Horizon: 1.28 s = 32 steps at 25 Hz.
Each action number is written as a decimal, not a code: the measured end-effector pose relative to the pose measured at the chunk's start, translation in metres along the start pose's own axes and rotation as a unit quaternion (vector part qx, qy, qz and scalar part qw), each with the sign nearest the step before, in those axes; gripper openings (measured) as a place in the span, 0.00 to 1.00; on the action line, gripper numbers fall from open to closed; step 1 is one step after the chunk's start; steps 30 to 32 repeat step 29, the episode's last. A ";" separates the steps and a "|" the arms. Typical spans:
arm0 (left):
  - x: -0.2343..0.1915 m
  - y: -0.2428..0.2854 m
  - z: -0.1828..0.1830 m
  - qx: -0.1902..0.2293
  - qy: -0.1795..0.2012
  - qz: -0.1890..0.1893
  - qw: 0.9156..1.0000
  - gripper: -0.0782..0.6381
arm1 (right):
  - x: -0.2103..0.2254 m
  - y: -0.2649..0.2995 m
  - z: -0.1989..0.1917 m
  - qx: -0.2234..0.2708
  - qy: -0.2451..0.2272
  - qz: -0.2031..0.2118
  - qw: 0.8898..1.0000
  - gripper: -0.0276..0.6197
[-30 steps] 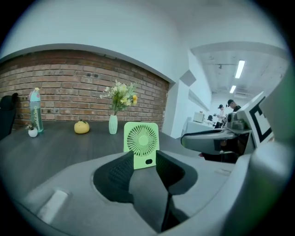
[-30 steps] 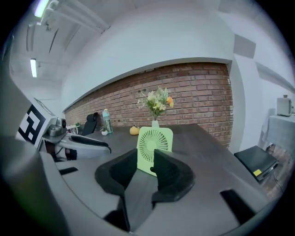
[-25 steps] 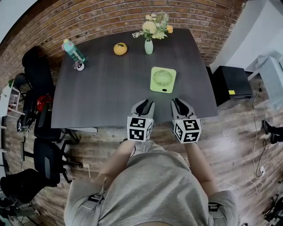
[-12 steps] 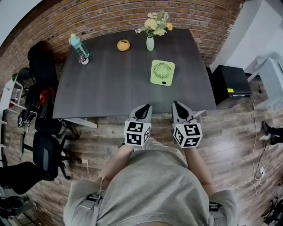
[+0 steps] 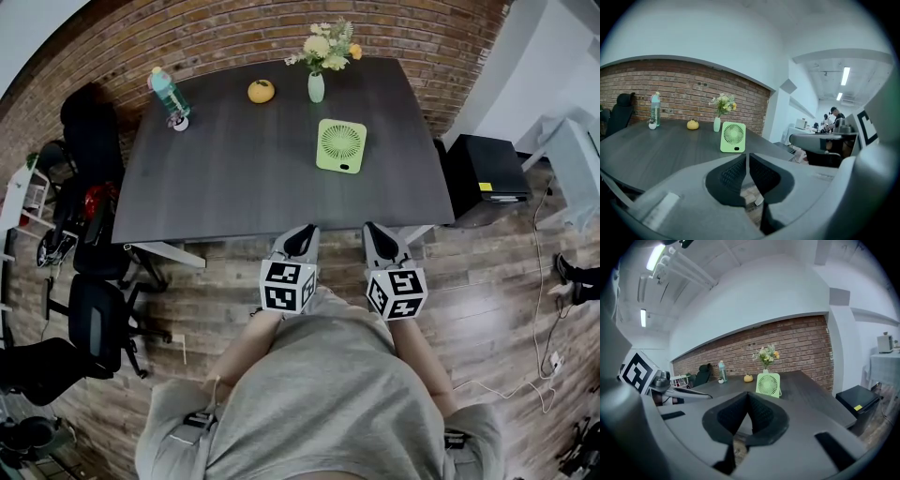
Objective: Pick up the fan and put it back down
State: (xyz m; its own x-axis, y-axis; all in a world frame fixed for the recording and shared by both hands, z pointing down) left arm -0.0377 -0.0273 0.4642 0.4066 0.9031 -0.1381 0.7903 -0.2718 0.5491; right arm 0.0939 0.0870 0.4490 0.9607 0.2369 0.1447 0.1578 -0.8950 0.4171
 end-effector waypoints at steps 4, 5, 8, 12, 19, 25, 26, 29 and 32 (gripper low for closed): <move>0.003 -0.004 0.000 0.002 -0.001 0.001 1.000 0.16 | -0.002 -0.003 0.000 -0.003 -0.009 0.003 1.000 0.05; 0.005 -0.005 0.000 0.002 0.000 0.001 1.000 0.16 | -0.003 -0.003 -0.001 -0.004 -0.014 0.002 1.000 0.04; 0.008 -0.006 -0.002 0.000 0.004 -0.003 1.000 0.16 | -0.004 -0.004 -0.004 -0.008 -0.020 0.000 1.000 0.04; 0.009 -0.007 -0.003 -0.002 0.004 -0.002 1.000 0.16 | -0.005 -0.006 -0.005 -0.009 -0.019 0.002 1.000 0.04; 0.007 -0.007 -0.003 -0.002 0.004 -0.001 1.000 0.16 | -0.006 -0.004 0.001 -0.001 -0.020 0.002 1.000 0.04; 0.005 -0.007 -0.003 -0.004 0.003 -0.001 1.000 0.16 | -0.004 -0.003 0.004 0.002 -0.017 0.003 1.000 0.04; 0.005 -0.006 -0.002 -0.004 0.003 -0.001 1.000 0.15 | -0.004 -0.002 0.005 0.003 -0.017 0.003 1.000 0.04; 0.004 -0.004 -0.001 -0.005 0.002 -0.002 1.000 0.15 | -0.003 0.000 0.006 0.003 -0.016 0.003 1.000 0.04; 0.004 -0.004 -0.001 -0.005 0.002 -0.002 1.000 0.15 | -0.003 0.000 0.006 0.003 -0.016 0.003 1.000 0.04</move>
Point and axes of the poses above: the fingertips, and each gripper's own axes: y forward along the fingers, x to its right, z out of its top, the point moved 7 cm from there along -y, backward along the fingers, and after that the axes turned 12 degrees about -x, right-handed, at the moved point
